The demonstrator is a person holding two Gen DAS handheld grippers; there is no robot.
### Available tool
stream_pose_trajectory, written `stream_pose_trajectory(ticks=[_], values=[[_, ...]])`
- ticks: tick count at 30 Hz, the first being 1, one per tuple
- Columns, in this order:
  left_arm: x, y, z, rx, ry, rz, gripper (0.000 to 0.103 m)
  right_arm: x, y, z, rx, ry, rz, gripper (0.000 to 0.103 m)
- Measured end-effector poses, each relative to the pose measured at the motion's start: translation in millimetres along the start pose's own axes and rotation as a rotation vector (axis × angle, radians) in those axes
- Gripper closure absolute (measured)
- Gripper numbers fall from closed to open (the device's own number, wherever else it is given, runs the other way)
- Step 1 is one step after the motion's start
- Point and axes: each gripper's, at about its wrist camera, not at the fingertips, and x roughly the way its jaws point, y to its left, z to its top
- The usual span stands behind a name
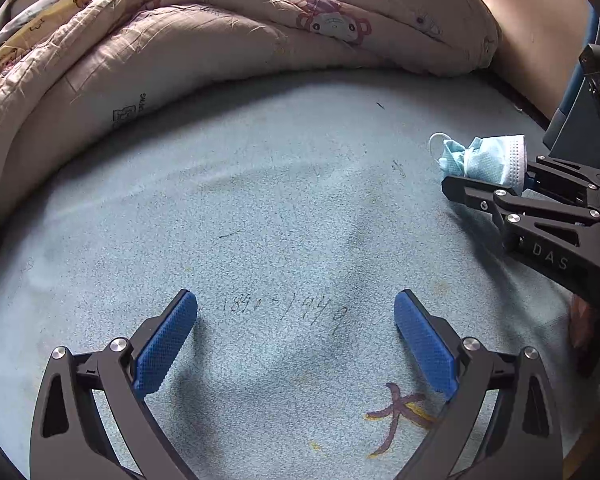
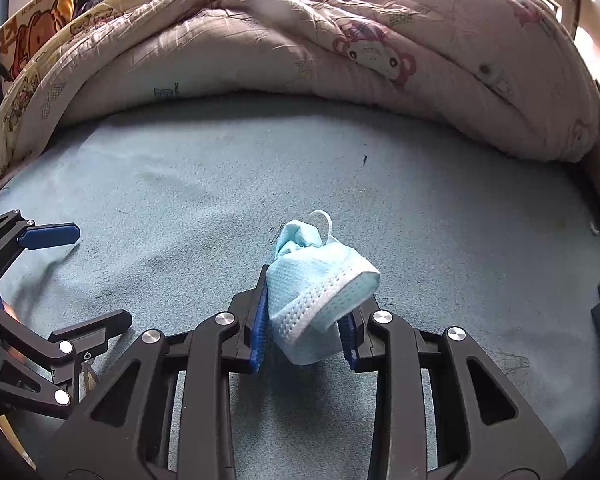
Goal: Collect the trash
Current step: 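Grasp the blue face mask with the right gripper, then carry the mask down over the bin with the right gripper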
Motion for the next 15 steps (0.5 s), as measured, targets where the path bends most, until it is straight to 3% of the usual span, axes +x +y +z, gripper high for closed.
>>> stream_pose_trajectory(ticks=[9, 15], values=[[1, 4, 1, -0.017, 0.000, -0.019, 0.006, -3, 4, 1, -0.015, -0.029, -0.039, 0.077], [-8, -5, -1, 0.012, -0.038, 0.038, 0.006, -15, 7, -6, -0.022, -0.074, -0.056, 0.077]])
